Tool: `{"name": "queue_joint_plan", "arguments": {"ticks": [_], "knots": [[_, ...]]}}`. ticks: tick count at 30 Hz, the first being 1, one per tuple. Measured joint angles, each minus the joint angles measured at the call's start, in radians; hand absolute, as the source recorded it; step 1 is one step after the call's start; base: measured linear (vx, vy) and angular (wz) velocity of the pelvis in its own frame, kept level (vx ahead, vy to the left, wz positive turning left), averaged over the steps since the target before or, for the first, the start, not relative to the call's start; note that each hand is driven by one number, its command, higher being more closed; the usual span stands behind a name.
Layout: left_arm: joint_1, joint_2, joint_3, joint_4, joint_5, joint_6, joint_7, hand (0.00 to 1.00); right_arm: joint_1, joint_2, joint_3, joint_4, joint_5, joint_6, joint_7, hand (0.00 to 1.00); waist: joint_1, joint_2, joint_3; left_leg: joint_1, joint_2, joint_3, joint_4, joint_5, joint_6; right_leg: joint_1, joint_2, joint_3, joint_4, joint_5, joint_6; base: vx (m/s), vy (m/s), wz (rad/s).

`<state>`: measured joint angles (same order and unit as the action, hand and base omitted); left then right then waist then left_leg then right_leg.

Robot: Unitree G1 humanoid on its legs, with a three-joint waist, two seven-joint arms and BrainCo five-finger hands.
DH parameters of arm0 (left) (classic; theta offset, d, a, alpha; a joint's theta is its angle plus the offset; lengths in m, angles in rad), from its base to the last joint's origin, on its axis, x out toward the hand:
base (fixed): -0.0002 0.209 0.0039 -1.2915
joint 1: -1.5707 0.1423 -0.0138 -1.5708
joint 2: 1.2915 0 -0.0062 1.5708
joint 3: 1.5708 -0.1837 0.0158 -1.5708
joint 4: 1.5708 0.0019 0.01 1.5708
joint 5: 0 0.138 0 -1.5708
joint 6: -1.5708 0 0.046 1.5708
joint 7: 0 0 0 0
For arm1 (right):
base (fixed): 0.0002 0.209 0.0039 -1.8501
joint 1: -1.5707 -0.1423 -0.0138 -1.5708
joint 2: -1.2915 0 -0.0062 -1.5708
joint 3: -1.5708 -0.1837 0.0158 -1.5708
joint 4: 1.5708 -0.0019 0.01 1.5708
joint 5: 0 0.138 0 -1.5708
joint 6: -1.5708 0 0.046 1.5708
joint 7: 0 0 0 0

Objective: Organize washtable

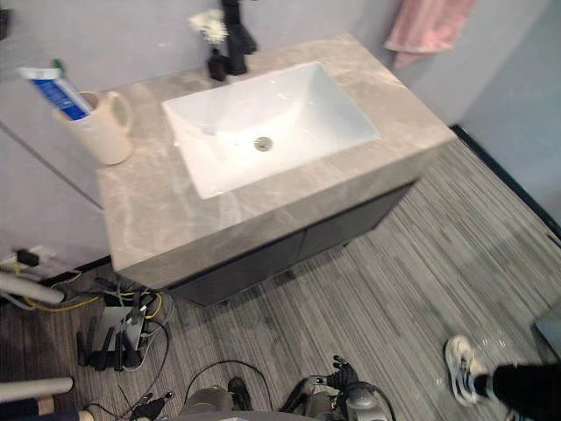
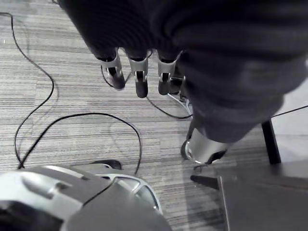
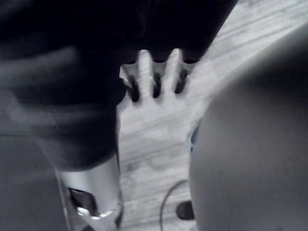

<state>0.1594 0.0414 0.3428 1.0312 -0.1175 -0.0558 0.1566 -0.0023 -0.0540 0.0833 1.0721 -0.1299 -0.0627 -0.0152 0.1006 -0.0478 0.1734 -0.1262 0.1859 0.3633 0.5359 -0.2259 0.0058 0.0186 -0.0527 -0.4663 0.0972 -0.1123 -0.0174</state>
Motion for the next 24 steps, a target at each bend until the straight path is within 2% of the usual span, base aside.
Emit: {"name": "queue_joint_plan", "arguments": {"ticks": [1,2,4,6,8,9,10,11,13,14,15,16,17,18,19,20,21,22,23,24], "knots": [[0.012,-0.013,0.001,0.0,-0.007,-0.001,-0.001,0.0,-0.004,-0.006,0.011,0.0,0.0,-0.003,0.001,0.0,0.005,0.011,0.001,-0.027,-0.027,-0.119,-0.002,-0.009,-0.016,-0.009,0.017,0.061,-0.004,0.003,0.002,-0.04,0.031,-1.69],[0.025,-0.012,0.002,0.004,-0.009,-0.002,-0.001,0.0,-0.007,-0.009,0.018,0.004,-0.001,-0.004,0.007,0.0,-0.001,0.012,0.001,-0.046,-0.058,-0.212,-0.027,-0.009,-0.024,-0.018,0.031,0.134,-0.01,0.016,0.001,-0.03,0.041,-1.99],[0.038,-0.013,0.008,0.018,-0.013,-0.007,-0.001,0.0,-0.012,-0.019,0.045,0.004,-0.001,-0.004,0.018,0.0,0.0,0.015,0.0,-0.071,-0.101,-0.353,-0.062,-0.015,-0.038,-0.036,0.054,0.245,-0.02,0.032,0.011,0.0,0.065,-1.95],[0.059,-0.03,0.014,0.031,-0.03,-0.005,-0.002,0.0,-0.018,-0.039,0.085,0.007,-0.015,-0.004,0.022,0.0,0.025,0.031,-0.005,-0.076,-0.135,-0.559,-0.102,-0.037,-0.074,-0.073,0.099,0.444,-0.018,0.056,0.026,0.06,0.192,-2.68],[0.064,-0.024,0.013,0.047,-0.03,-0.005,-0.004,0.0,-0.02,-0.04,0.092,0.006,-0.021,-0.006,0.024,0.0,0.017,0.04,-0.011,-0.053,-0.124,-0.563,-0.112,-0.076,-0.085,-0.094,0.116,0.537,-0.022,0.081,0.045,0.06,0.189,-1.95],[0.058,-0.012,0.013,0.058,-0.029,-0.004,-0.005,0.0,-0.017,-0.04,0.09,0.005,-0.028,-0.008,0.031,0.0,0.003,0.027,-0.014,-0.044,-0.118,-0.508,-0.108,-0.087,-0.067,-0.101,0.113,0.588,-0.034,0.092,0.061,0.18,0.661,-4.48],[0.049,0.018,-0.03,0.056,0.02,0.004,-0.016,0.0,-0.029,-0.029,0.034,0.001,-0.039,-0.014,0.038,0.0,-0.034,0.023,-0.02,0.033,-0.094,-0.156,-0.126,-0.131,-0.023,-0.201,0.018,0.347,0.112,0.095,0.029,0.2,0.669,-4.44],[0.038,0.025,-0.053,0.056,0.025,0.002,-0.025,0.0,-0.023,-0.029,0.031,0.0,-0.038,-0.013,0.037,0.0,-0.034,0.026,-0.019,0.061,-0.106,-0.135,-0.134,-0.131,-0.023,-0.185,-0.003,0.25,0.111,0.095,0.029,0.17,0.581,-4.21],[0.009,0.029,-0.079,0.054,0.034,0.001,-0.028,0.0,-0.009,-0.031,0.025,-0.025,-0.037,-0.015,0.037,0.0,-0.039,0.031,-0.022,0.072,-0.121,-0.146,-0.137,-0.133,-0.019,-0.176,-0.007,0.257,0.096,0.096,0.033,0.0,0.06,-0.92],[-0.01,0.025,-0.087,0.04,0.036,0.001,-0.026,0.0,-0.006,-0.03,-0.002,-0.039,-0.038,-0.012,0.04,0.0,-0.062,0.041,-0.027,0.093,-0.109,-0.081,-0.148,-0.153,-0.025,-0.203,-0.008,0.178,0.121,0.089,0.006,-0.02,0.042,-0.64],[-0.014,0.024,-0.087,0.036,0.038,0.005,-0.027,0.0,-0.005,-0.028,-0.01,-0.05,-0.037,-0.012,0.038,0.0,-0.064,0.043,-0.027,0.108,-0.108,-0.029,-0.159,-0.173,-0.004,-0.224,-0.006,0.119,0.151,0.107,-0.003,-0.04,0.05,-1.17],[-0.011,0.019,-0.079,0.05,0.039,0.016,-0.027,0.0,-0.006,-0.023,-0.009,-0.076,-0.037,-0.013,0.038,0.0,-0.058,0.054,-0.023,0.138,-0.096,0.051,-0.194,-0.174,-0.003,-0.236,0.006,0.037,0.158,0.135,-0.047,-0.09,0.037,-2.44],[0.01,0.018,-0.068,0.064,0.042,0.031,-0.029,0.0,-0.013,-0.006,-0.01,-0.076,-0.036,-0.021,0.032,0.0,-0.052,0.061,-0.026,0.212,-0.088,0.212,-0.289,-0.147,-0.017,-0.224,-0.002,-0.124,0.181,0.071,-0.117,-0.09,0.001,-3.36],[0.042,0.031,-0.089,0.058,0.052,0.03,-0.044,0.0,-0.019,0.0,-0.034,-0.064,-0.036,-0.017,0.022,0.0,-0.074,0.048,-0.055,0.242,-0.121,0.323,-0.316,-0.144,-0.026,-0.227,-0.034,-0.249,0.22,0.0,-0.081,-0.05,-0.017,-3.13],[0.038,0.035,-0.1,0.059,0.053,0.029,-0.051,0.0,-0.016,-0.003,-0.055,-0.056,-0.036,-0.012,0.014,0.0,-0.09,0.044,-0.056,0.247,-0.129,0.371,-0.313,-0.149,-0.021,-0.223,-0.028,-0.246,0.213,-0.017,-0.096,0.05,-0.056,-2.44],[0.011,0.036,-0.112,0.06,0.056,0.03,-0.065,0.0,-0.01,-0.011,-0.093,-0.042,-0.016,-0.005,-0.002,0.0,-0.104,0.053,-0.047,0.249,-0.114,0.423,-0.254,-0.157,-0.013,-0.226,-0.005,-0.205,0.187,-0.001,-0.118,0.14,-0.094,-2.1],[-0.004,0.032,-0.114,0.058,0.065,0.026,-0.076,0.0,0.003,-0.015,-0.139,-0.042,0.032,0.0,-0.004,0.0,-0.114,0.06,-0.043,0.229,-0.077,0.462,-0.142,-0.156,-0.013,-0.227,0.036,-0.142,0.146,0.007,-0.121,0.16,-0.098,-2.09],[-0.005,0.029,-0.113,0.058,0.071,0.023,-0.082,0.0,0.006,-0.018,-0.156,-0.044,0.046,0.0,-0.004,0.0,-0.114,0.069,-0.041,0.219,-0.04,0.488,-0.056,-0.156,-0.013,-0.215,0.049,-0.114,0.126,0.006,-0.121,0.18,-0.051,-2.15],[-0.004,0.022,-0.116,0.058,0.072,0.023,-0.091,0.0,0.017,-0.021,-0.167,-0.049,0.062,-0.001,-0.006,0.0,-0.115,0.09,-0.038,0.207,0.031,0.514,0.087,-0.147,-0.02,-0.191,0.078,-0.081,0.102,0.007,-0.122,0.21,0.015,-2.35],[-0.001,0.012,-0.125,0.061,0.072,0.027,-0.096,0.0,0.023,-0.034,-0.168,-0.053,0.071,-0.005,-0.007,0.0,-0.114,0.121,-0.033,0.192,0.121,0.515,0.271,-0.105,0.026,-0.146,0.125,-0.024,0.063,0.021,-0.13,0.22,0.028,-2.19]]}}
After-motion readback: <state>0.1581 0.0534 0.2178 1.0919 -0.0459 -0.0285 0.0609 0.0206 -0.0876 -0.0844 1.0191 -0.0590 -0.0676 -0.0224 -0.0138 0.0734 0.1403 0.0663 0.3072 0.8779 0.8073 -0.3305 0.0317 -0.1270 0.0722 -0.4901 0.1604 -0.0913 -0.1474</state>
